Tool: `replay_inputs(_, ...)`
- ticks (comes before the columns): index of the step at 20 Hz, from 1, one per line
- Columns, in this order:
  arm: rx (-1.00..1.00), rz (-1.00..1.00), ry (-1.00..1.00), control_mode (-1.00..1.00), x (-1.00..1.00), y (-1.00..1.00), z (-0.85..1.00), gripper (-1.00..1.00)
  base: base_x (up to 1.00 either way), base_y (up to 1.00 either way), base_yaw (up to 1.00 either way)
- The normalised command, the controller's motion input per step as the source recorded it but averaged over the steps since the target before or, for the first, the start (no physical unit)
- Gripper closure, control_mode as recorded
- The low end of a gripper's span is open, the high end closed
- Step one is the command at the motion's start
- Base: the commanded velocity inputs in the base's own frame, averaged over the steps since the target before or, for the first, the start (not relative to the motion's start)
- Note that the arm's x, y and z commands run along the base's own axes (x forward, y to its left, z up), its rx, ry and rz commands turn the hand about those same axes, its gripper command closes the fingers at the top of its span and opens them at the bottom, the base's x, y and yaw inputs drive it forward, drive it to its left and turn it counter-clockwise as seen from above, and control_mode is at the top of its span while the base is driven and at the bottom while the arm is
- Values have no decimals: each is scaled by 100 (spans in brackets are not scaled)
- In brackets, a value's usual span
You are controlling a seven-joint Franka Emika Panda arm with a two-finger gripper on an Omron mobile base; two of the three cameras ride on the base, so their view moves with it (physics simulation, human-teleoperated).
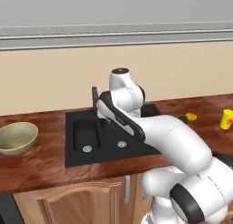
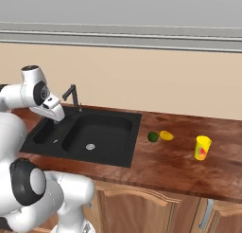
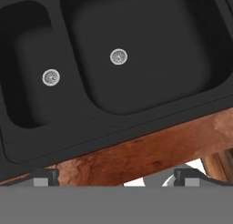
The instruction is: Remove the lime and mango from the sink. Then move the bowl and cup from the counter to the sink for washing.
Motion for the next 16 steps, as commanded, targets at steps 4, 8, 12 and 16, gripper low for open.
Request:
replay_inputs(4,4,0,0,-100,0,42,0,-100,0,0,0)
replay_inputs(8,5,0,1,-100,0,38,0,-100,0,0,0)
replay_inputs(12,4,0,1,-100,0,37,0,-100,0,0,0)
replay_inputs(16,3,0,0,-100,0,39,0,-100,0,0,0)
